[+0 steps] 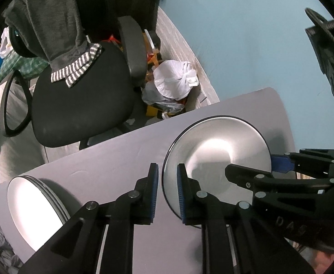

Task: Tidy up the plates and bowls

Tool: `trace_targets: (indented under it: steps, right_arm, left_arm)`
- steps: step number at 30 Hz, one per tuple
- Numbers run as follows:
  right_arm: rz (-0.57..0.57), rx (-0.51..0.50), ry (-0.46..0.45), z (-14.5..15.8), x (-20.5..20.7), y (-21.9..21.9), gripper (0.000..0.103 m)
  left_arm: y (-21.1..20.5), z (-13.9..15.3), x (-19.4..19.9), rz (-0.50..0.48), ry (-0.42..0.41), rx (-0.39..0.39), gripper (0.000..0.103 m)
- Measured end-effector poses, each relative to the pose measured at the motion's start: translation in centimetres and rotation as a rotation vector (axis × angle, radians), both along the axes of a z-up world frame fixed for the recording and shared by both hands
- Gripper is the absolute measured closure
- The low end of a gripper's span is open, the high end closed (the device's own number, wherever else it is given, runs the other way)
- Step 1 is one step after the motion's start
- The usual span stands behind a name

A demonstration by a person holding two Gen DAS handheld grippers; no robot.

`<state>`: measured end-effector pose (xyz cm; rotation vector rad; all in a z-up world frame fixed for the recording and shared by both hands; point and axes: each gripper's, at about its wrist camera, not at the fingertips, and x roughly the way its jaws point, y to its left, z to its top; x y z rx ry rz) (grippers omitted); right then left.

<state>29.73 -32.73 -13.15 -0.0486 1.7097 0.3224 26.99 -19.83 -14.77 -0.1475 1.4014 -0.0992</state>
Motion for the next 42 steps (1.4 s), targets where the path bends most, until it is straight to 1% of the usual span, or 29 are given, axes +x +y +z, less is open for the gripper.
trace_targets:
  steps: [1, 3, 6, 7, 8, 10, 14, 17, 19, 21, 28, 32, 37, 42]
  right_arm:
    - [-0.006, 0.002, 0.0, 0.0, -0.1, 0.0, 0.062]
    - [-0.018, 0.002, 0.0, 0.2, -0.2, -0.1, 0.062]
    - [-0.049, 0.016, -0.008, 0.6, -0.3, -0.3, 0.056]
    - [-0.056, 0.013, -0.018, 0.8, -0.3, -0.4, 0.047]
    - [-0.063, 0.0, -0.046, 1.1, -0.3, -0.6, 0.04]
    - [-0.07, -0.004, -0.082, 1.8, -0.2, -0.8, 0.04]
    - [-0.083, 0.012, -0.096, 2.6, -0.1, -1.1, 0.04]
    - [-0.071, 0.005, -0.136, 3.8, -0.4, -1.1, 0.04]
    - [-0.061, 0.003, -0.156, 4.5, -0.6, -1.1, 0.04]
    - [-0.047, 0.0, -0.182, 5.3, -1.1, -1.0, 0.04]
    - [0.0, -0.007, -0.256, 7.8, -2.3, -1.1, 0.039]
    - [0.008, 0.004, -0.268, 8.5, -2.6, -1.4, 0.039]
    - [0.011, -0.001, -0.279, 8.8, -2.8, -2.0, 0.039]
    - [0.032, -0.03, -0.3, 8.8, -3.0, -2.7, 0.039]
  left_arm:
    - [0.2, 0.0, 0.0, 0.005, 0.0, 0.002, 0.08]
    - [0.5, 0.2, -0.1, 0.02, -0.005, 0.004, 0.075]
    - [1.0, 0.7, -0.4, 0.043, -0.018, 0.006, 0.068]
    - [1.2, 0.8, -0.5, 0.051, -0.021, 0.005, 0.065]
    - [1.4, 1.0, -0.6, 0.059, -0.024, -0.001, 0.064]
    - [1.7, 1.3, -0.9, 0.064, -0.031, -0.011, 0.056]
    - [1.7, 2.1, -1.6, 0.054, -0.045, -0.023, 0.052]
    - [1.8, 3.1, -2.3, 0.052, -0.067, -0.045, 0.047]
    - [1.8, 3.8, -2.6, 0.049, -0.081, -0.056, 0.041]
    - [1.9, 4.4, -2.9, 0.044, -0.096, -0.065, 0.038]
    - [2.3, 6.0, -4.0, 0.029, -0.124, -0.081, 0.035]
    - [2.6, 6.1, -4.5, 0.017, -0.13, -0.074, 0.034]
    - [3.0, 5.9, -4.7, 0.01, -0.116, -0.08, 0.034]
    - [3.1, 5.6, -4.9, -0.007, -0.106, -0.076, 0.033]
